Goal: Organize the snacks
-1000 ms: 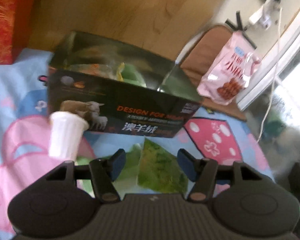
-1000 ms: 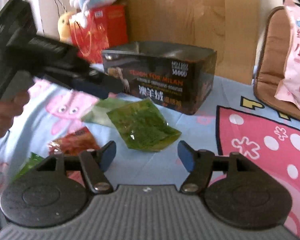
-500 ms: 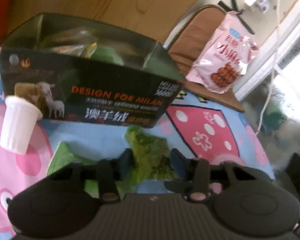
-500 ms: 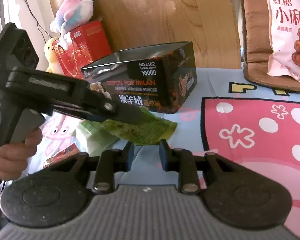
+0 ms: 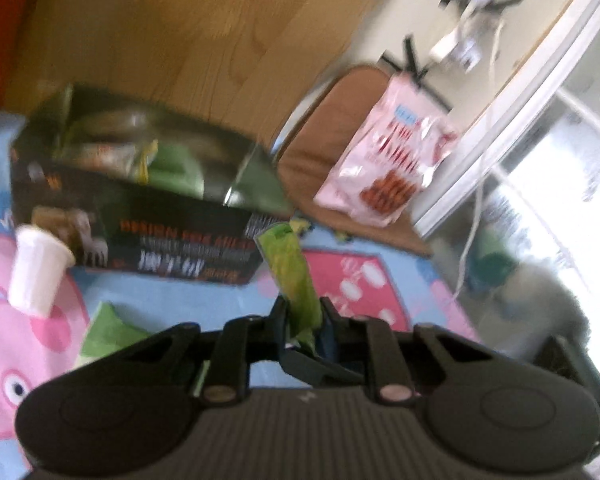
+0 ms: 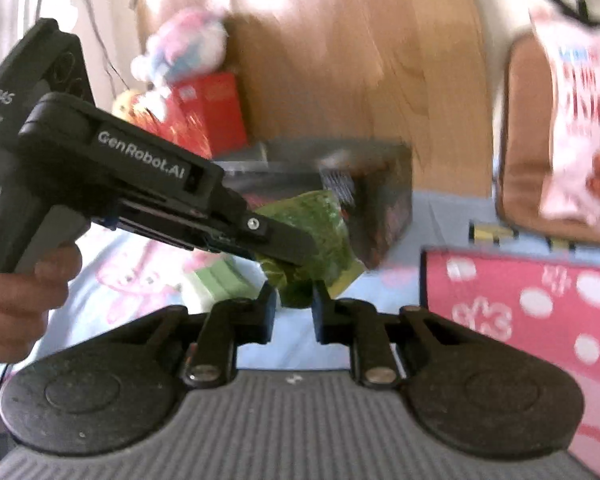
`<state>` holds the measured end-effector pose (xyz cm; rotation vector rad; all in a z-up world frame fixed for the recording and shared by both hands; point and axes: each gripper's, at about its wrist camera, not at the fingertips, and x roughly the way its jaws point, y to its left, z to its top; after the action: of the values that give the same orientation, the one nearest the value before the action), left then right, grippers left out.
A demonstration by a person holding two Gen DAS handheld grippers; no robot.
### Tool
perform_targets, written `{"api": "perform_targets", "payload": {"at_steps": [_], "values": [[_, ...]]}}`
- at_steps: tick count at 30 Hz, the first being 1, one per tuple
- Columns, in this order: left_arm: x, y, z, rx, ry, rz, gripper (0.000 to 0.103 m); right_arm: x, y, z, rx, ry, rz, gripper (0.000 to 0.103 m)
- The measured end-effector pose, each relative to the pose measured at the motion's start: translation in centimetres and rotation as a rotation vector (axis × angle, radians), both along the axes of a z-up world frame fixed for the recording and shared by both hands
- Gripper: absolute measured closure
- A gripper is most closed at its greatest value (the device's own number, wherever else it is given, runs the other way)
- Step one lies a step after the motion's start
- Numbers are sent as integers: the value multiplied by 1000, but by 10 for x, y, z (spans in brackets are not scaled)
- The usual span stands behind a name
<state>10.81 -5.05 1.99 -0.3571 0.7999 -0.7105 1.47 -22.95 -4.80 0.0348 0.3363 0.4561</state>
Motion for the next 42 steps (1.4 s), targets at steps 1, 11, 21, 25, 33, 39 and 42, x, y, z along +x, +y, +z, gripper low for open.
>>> {"api": "perform_targets", "payload": {"at_steps": [1,11,21,25,33,39,42], "values": [[2,5,8,-20,-17,6,87,0,1,6,8,-24,1,82],[51,29,26,52,-87,191,58,69,29,43,-61,-98,-172,73],[18,141,-18,-17,44,429,56,67,41,17,81,186,80,68],[24,142,-28,-48,71,411,56,95,61,24,163,318,141,56],[37,125,-41,-37,89,307,56,114,113,10,-27,376,162,55],[39,119,-50,0,106,322,67,125,129,1,-58,376,149,56],[30,117,-50,31,104,324,72,118,130,0,-73,359,151,60]]}}
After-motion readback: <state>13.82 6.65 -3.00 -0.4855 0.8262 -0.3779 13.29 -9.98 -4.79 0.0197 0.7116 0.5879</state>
